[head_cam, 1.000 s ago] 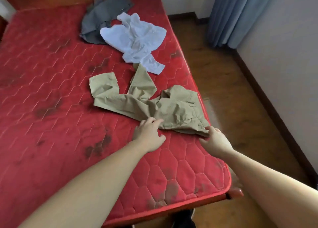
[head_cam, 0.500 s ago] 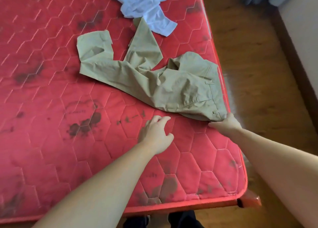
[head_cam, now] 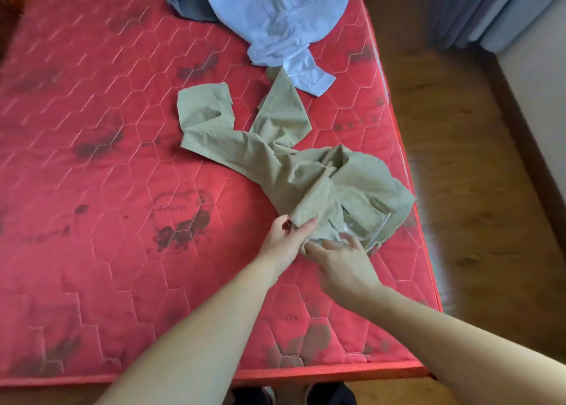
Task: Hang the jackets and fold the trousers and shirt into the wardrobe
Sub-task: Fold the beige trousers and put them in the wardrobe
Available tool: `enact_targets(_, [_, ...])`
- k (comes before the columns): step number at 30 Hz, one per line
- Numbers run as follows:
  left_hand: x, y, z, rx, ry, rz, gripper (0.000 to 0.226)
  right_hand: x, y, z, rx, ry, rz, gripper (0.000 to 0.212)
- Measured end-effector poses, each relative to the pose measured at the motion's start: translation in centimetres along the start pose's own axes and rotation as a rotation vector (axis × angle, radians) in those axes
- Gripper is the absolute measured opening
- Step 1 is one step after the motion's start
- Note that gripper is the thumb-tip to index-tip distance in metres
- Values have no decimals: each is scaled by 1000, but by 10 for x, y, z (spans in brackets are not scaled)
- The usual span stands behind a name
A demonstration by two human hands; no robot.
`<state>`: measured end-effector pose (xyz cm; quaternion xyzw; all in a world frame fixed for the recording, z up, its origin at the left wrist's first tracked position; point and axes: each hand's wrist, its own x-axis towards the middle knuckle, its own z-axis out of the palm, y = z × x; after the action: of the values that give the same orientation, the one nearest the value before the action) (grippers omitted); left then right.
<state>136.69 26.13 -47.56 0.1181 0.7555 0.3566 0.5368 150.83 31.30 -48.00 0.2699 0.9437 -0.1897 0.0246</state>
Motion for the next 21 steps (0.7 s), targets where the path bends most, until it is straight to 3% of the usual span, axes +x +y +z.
enact_targets(2, [-12, 2, -8, 2, -29, -64, 107, -7, -30, -3, -20, -148, -123, 45])
enact_targets(4, [-22, -2, -18, 165, -34, -127, 115, -14, -51, -1, -72, -240, -184, 52])
enact_targets(7, [-34, -5, -38, 356, 36, -148, 97, -25, -73, -3, 17, -184, -198, 54])
enact_targets(9, [-43, -5, -52, 265, 80, -142, 82, -32, -84, -2, 128, -85, -147, 52])
enact_targets(14, [-76, 18, -79, -334, 59, -117, 65, -48, -108, -1, 529, 68, 259, 28])
enact_targets(19, [-126, 66, -106, -462, -57, 100, 63, -77, -104, 4, 509, 103, 649, 56])
enact_targets(21, [-146, 87, -116, -478, -86, 175, 56, -86, -99, 4, 445, 2, 774, 87])
